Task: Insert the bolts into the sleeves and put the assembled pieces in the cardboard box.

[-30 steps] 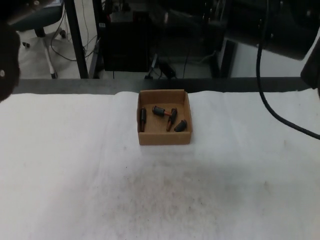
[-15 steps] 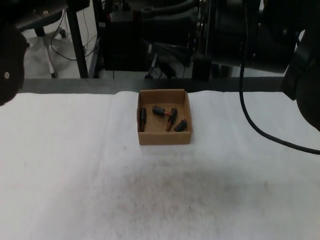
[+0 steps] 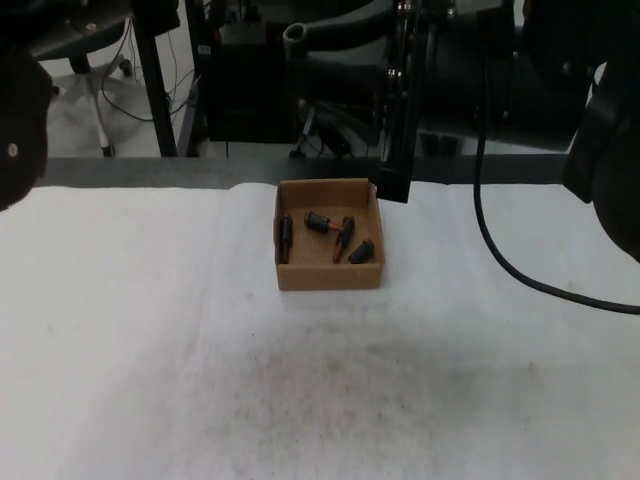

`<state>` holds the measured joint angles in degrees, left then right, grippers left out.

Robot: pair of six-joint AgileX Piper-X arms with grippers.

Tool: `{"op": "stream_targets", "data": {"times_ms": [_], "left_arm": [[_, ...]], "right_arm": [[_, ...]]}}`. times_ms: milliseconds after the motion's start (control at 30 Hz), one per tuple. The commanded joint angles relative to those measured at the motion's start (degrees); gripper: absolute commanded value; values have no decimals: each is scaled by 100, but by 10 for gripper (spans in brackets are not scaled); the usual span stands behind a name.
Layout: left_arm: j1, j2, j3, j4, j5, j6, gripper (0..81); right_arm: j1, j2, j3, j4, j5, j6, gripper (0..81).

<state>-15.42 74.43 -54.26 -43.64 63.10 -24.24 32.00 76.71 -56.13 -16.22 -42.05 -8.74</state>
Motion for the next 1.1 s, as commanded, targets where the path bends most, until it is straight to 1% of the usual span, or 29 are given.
{"op": "stream_targets", "data": {"times_ms": [0,200,333,467,633,1067], "left_arm": [[-6,-53,-67,-108,75,-27,2],[-23,-53,-67,-108,113,-43,2],[-22,-53,-67,-108,128,-148,2],[-22,-53,-67,-64,209,-157,2],[-22,-53,-67,-65,209,-172,2],[-25,-53,-67,-65,224,-187,2]], "right_arm": [[-17,-27,-9,-51,18,-27,8],[-17,-27,-9,-47,18,19,8],[-17,-27,-9,-69,190,17,8],[-6,-27,-9,-71,188,37,8],[-1,-27,-9,-71,325,378,8],[5,-27,-201,-69,445,377,8]]}}
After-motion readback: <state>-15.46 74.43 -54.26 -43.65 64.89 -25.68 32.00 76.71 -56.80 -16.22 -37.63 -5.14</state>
